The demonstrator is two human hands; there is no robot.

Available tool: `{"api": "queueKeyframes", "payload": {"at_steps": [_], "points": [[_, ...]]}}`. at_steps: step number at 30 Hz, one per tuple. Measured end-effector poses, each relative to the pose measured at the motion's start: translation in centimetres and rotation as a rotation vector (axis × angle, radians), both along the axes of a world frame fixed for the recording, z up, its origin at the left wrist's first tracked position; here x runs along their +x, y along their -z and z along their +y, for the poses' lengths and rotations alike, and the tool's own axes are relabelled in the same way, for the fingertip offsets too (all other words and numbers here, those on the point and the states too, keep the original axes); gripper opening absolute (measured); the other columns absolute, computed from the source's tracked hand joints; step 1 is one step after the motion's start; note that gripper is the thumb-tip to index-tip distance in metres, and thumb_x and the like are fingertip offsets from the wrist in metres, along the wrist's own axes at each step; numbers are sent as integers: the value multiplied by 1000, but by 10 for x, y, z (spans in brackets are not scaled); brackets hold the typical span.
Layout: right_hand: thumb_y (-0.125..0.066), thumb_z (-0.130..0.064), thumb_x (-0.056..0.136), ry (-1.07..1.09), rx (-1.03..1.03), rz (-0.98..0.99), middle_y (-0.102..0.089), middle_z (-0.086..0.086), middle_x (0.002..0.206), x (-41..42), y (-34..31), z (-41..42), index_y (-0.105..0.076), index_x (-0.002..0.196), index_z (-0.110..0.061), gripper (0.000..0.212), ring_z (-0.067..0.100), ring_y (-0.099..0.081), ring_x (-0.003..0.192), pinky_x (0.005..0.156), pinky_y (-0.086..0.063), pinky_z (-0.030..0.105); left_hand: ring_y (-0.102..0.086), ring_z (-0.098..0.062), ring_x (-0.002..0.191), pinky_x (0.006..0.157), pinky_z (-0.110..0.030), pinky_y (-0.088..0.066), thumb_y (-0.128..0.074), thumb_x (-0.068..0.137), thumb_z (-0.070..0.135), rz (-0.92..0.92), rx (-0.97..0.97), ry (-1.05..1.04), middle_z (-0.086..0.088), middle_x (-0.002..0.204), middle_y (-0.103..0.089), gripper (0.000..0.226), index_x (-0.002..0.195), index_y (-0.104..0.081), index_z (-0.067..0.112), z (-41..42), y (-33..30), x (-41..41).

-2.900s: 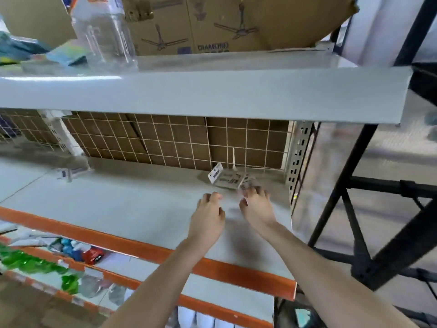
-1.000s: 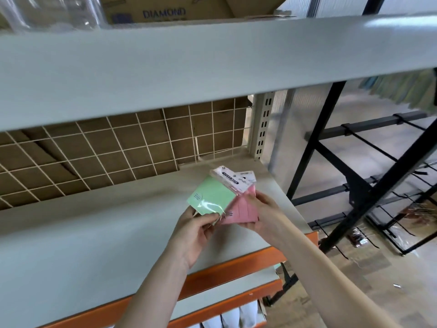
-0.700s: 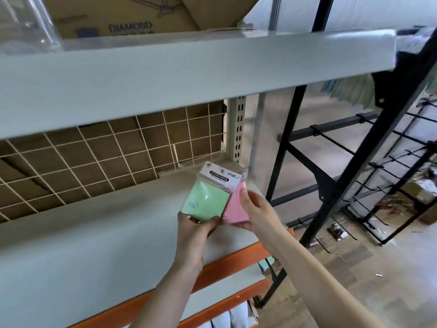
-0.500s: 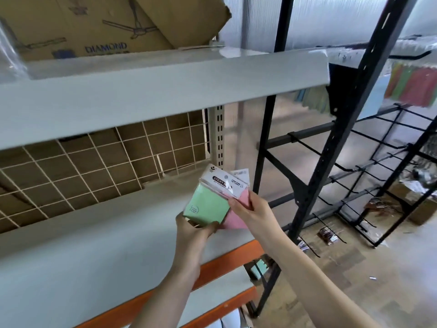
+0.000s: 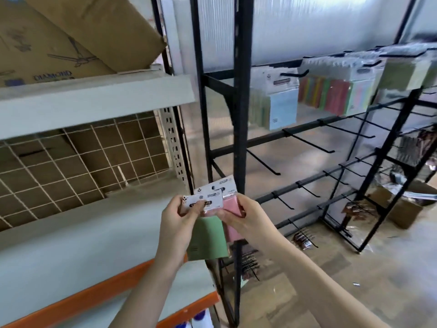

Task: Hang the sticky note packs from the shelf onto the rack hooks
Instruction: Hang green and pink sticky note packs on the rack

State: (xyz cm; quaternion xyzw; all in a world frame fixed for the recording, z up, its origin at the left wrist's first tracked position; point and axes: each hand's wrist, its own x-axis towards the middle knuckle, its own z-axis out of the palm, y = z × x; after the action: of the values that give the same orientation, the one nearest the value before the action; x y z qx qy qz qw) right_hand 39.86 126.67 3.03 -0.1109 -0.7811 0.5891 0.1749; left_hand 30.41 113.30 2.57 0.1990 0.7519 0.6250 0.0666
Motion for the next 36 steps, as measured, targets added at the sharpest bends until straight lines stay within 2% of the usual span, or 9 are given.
{"api": "queueKeyframes", "payload": {"at_steps": [6,11,15,18,20,25,30,33,36], "points": [[-69,-35,81,77,-100,65,-70,-25,78,62,-10,54,-62,91,-26,15,-9,-63,69,57,-45,7,-63,-17,76,68,-37,-47,-63,81,44,100,130,9,0,79,-67,21,83,-62,24,57,-12,61],[-66,-34,82,285,-181,113,-73,-4,93,115,-21,109,-61,98,-25,19,15,-68,84,71,-58,37,-60,-14,68,61,-27,-42,-60,76,53,128,144,122,-5,74,-63,27,82,-59,26,109,-31,94],[-65,-22,88,351,-142,148,-72,-17,84,146,-36,149,-61,96,-31,13,5,-69,76,54,-56,24,-60,-4,61,57,-26,-46,-61,77,50,93,182,196,5,73,-66,24,80,-59,26,148,-43,108],[-67,-15,89,401,-135,141,-74,-9,90,158,-45,177,-67,102,-25,16,14,-71,81,60,-59,34,-60,-2,59,52,-26,-48,-62,82,46,106,178,178,9,74,-66,21,81,-58,26,180,-49,112],[-64,-10,89,446,-122,149,-74,-9,90,162,-48,198,-67,105,-23,21,10,-70,78,55,-54,27,-60,0,60,47,-17,-46,-63,85,42,109,195,183,12,73,-66,18,80,-57,26,202,-54,113],[-61,-5,89,543,-123,224,-73,-15,87,169,-50,252,-68,87,-43,39,4,-68,73,54,-54,25,-62,-11,64,53,-27,-49,-63,87,39,123,218,231,8,76,-66,13,80,-56,31,263,-69,115],[-60,3,85,631,47,172,-62,-7,63,172,-57,325,-62,74,-17,22,5,-58,55,44,-45,20,-65,-27,78,71,-43,-52,-68,81,43,153,261,297,-7,82,-69,24,82,-62,20,335,-79,113],[-66,-8,85,679,73,145,-67,-11,62,170,-65,370,-63,76,-20,15,2,-61,51,43,-46,17,-64,-26,80,76,-32,-50,-64,75,54,196,302,335,-12,83,-68,49,92,-64,9,374,-85,111],[-69,-36,84,700,150,29,-68,-2,59,165,-75,410,-64,73,-15,23,9,-63,50,43,-45,20,-52,-13,55,54,-17,-38,-61,81,46,308,291,348,1,62,-60,34,80,-60,12,411,-92,113]]}}
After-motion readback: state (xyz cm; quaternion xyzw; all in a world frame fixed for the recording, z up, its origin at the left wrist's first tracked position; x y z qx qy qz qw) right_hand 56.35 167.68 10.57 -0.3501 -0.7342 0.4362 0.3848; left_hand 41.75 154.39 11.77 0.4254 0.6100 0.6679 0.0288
